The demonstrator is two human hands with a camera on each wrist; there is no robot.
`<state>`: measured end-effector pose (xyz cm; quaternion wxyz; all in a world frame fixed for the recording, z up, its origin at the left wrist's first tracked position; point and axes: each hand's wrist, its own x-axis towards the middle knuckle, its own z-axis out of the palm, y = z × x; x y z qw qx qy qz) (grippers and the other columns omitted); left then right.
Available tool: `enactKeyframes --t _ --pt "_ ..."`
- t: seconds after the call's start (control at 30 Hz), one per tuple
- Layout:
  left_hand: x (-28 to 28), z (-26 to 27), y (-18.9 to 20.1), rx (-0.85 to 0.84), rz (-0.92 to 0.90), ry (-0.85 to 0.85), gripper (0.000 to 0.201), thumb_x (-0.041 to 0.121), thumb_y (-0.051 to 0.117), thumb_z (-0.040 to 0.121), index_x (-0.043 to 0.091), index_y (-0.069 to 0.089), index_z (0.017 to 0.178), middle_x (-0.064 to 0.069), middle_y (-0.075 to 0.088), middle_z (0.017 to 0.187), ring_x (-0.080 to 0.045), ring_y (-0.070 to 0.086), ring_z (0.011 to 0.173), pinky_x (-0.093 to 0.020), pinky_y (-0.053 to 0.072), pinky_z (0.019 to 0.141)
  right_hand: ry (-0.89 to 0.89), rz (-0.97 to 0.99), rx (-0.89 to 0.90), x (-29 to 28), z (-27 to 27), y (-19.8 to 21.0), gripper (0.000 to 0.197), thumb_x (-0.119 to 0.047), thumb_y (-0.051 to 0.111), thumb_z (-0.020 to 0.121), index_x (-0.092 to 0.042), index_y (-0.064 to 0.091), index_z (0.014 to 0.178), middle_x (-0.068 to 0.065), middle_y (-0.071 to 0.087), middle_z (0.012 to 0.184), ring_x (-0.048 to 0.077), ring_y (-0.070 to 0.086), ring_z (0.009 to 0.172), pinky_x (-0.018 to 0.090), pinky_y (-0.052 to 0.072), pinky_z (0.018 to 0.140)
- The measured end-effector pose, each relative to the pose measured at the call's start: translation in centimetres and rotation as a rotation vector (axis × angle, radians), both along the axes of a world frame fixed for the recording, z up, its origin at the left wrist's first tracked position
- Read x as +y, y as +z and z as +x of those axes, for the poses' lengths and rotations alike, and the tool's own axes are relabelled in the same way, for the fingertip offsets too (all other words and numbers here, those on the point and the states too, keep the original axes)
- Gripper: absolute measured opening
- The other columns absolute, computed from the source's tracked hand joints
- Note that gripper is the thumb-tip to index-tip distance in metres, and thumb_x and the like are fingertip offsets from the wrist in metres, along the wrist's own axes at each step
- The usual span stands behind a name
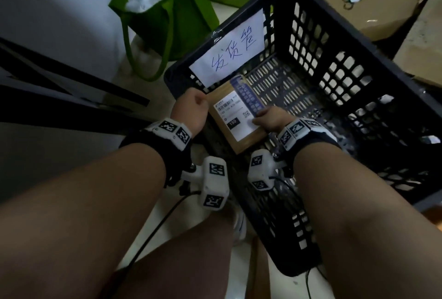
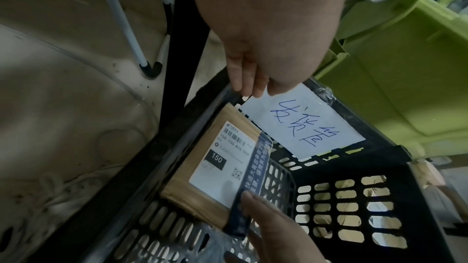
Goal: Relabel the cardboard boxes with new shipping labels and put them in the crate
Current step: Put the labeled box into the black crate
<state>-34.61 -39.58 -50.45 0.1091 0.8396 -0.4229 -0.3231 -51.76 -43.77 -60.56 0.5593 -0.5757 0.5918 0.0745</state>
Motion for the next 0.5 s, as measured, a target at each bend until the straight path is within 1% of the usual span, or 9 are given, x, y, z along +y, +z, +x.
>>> enactKeyframes --t 0.07,0.1,0.2,0.27,0.3,0.33,0.4,0.43,0.5 --pt "0.0 -0.3 0.5 0.007 0.006 -0.004 0.026 0.014 0.044 0.095 0.009 0.053 0.120 -0.007 0.057 0.123 -0.023 0.054 0.113 -0.027 0.041 0.092 -0.030 -0.017 -0.026 -0.3 -0.4 1.0 0.030 -0.023 0.057 0.092 -0.007 0.065 0.116 0.011 0.063 0.118 0.027 0.059 0.108 0.037 0.047 0.097" --pt "0.0 -0.6 1.0 0.017 0.007 -0.002 0.027 0.013 0.044 0.095 0.009 0.053 0.121 -0.007 0.056 0.125 -0.022 0.054 0.114 -0.026 0.040 0.091 -0.047 -0.044 -0.029 -0.4 -0.7 1.7 0.028 -0.021 0.056 0.092 -0.006 0.067 0.113 0.011 0.065 0.116 0.028 0.061 0.106 0.038 0.048 0.096" --pt "0.2 -1.8 2.8 0.042 -0.016 0.000 0.028 0.012 0.045 0.094 0.009 0.052 0.121 -0.009 0.056 0.125 -0.024 0.055 0.112 -0.031 0.044 0.093 -0.056 -0.097 -0.003 -1.0 -2.1 4.6 0.022 -0.020 0.057 0.090 -0.005 0.069 0.102 0.011 0.068 0.107 0.026 0.062 0.095 0.031 0.050 0.087" --pt "0.5 -2.6 4.3 0.044 -0.037 0.001 0.028 0.011 0.045 0.094 0.009 0.053 0.120 -0.009 0.057 0.123 -0.024 0.056 0.109 -0.032 0.046 0.092 -0.013 -0.111 0.026 -1.2 -3.1 7.4 0.026 -0.023 0.059 0.090 -0.002 0.069 0.102 0.014 0.067 0.106 0.028 0.061 0.097 0.034 0.050 0.086" --pt "0.7 -3.0 5.3 0.046 -0.049 0.005 0.027 0.010 0.044 0.094 0.009 0.053 0.119 -0.009 0.058 0.119 -0.024 0.057 0.104 -0.031 0.047 0.086 0.012 -0.124 0.040 -1.2 -3.5 8.9 0.029 -0.025 0.058 0.090 0.000 0.068 0.104 0.016 0.066 0.108 0.030 0.061 0.098 0.036 0.050 0.087" --pt "0.9 -3.5 6.3 0.054 -0.071 0.006 0.027 0.010 0.043 0.094 0.009 0.054 0.118 -0.010 0.059 0.113 -0.024 0.057 0.094 -0.028 0.048 0.076 0.035 -0.145 0.053 -1.1 -4.1 10.6 0.032 -0.025 0.057 0.091 0.001 0.067 0.106 0.017 0.066 0.110 0.031 0.061 0.100 0.036 0.050 0.086" --pt "1.4 -4.7 8.9 0.088 -0.130 0.012 0.028 0.007 0.040 0.094 0.005 0.054 0.119 -0.007 0.056 0.096 -0.018 0.052 0.077 -0.018 0.043 0.056 0.089 -0.194 0.083 -0.6 -4.9 14.0 0.033 -0.024 0.054 0.093 0.002 0.064 0.111 0.016 0.063 0.112 0.031 0.059 0.098 0.031 0.046 0.079" --pt "1.8 -5.3 10.2 0.099 -0.159 0.006 0.029 0.005 0.039 0.094 0.004 0.054 0.120 -0.006 0.055 0.092 -0.018 0.052 0.076 -0.015 0.040 0.054 0.119 -0.217 0.097 -0.2 -5.3 15.7 0.033 -0.024 0.053 0.094 0.002 0.064 0.112 0.016 0.063 0.109 0.030 0.058 0.095 0.029 0.043 0.074" --pt "2.7 -6.2 12.9 0.061 -0.197 -0.030 0.030 0.007 0.041 0.094 0.005 0.055 0.120 -0.008 0.059 0.102 -0.021 0.054 0.084 -0.018 0.040 0.062 0.145 -0.248 0.109 0.8 -5.7 18.9 0.033 -0.024 0.054 0.093 0.002 0.065 0.109 0.015 0.061 0.097 0.026 0.057 0.079 0.026 0.040 0.063"
